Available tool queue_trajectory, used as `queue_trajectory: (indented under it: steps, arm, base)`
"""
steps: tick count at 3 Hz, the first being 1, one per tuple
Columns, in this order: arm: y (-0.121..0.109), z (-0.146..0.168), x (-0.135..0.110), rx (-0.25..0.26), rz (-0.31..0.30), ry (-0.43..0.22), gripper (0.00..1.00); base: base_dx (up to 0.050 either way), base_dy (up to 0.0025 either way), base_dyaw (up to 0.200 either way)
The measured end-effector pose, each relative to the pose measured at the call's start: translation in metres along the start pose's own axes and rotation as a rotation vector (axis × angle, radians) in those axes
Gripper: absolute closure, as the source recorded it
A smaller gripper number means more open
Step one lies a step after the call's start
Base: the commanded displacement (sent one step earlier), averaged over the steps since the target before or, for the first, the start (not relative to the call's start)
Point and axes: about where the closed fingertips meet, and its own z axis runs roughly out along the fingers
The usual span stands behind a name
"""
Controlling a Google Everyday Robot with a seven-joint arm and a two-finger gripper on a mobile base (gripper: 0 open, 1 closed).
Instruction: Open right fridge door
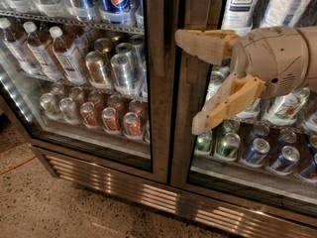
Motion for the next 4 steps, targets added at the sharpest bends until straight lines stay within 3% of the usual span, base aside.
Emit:
queue_trajectory:
  steps: [1, 2, 3, 4]
  arm:
    - [0.0, 0.0, 0.0, 0.0, 0.0, 0.0, 0.0]
    - [-0.02, 0.003, -0.024, 0.026, -0.001, 0.001, 0.0]
    - [-0.02, 0.003, -0.024, 0.025, -0.001, 0.001, 0.0]
    - [-0.027, 0.004, 0.012, 0.021, 0.043, 0.006, 0.0]
  base:
    - [0.0, 0.0, -0.192]
    - [0.0, 0.0, 0.0]
    - [0.0, 0.0, 0.0]
    - [0.0, 0.0, 0.0]
